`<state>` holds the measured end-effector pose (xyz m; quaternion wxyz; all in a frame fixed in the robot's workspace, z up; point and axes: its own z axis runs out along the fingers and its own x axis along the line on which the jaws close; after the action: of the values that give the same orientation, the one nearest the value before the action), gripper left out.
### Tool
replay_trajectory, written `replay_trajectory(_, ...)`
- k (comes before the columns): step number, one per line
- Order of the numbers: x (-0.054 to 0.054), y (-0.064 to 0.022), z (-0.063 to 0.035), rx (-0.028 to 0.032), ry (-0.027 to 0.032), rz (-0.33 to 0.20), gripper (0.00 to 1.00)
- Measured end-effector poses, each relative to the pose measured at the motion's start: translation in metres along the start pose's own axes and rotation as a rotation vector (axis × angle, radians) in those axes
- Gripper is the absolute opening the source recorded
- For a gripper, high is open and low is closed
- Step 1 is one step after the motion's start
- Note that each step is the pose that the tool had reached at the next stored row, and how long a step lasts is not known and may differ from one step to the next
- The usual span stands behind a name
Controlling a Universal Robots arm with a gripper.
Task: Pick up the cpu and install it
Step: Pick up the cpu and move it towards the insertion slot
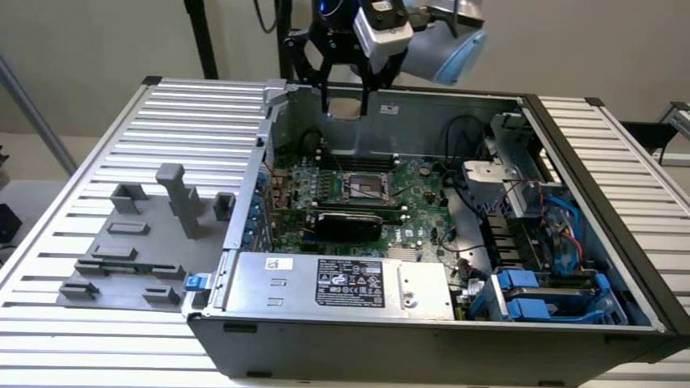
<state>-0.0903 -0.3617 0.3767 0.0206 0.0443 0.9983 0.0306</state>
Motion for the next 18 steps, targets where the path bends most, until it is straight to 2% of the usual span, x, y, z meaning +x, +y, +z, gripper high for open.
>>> replay_trajectory(6,-0.014,0.0166,0.0127,-0.0001,0.0,0.0,0.55)
replay_trajectory(12,-0.034,0.0237,0.0247,0.0,0.0001,-0.001,0.55)
replay_trajectory(18,-0.036,0.0305,0.0354,-0.0003,0.0003,-0.012,0.55)
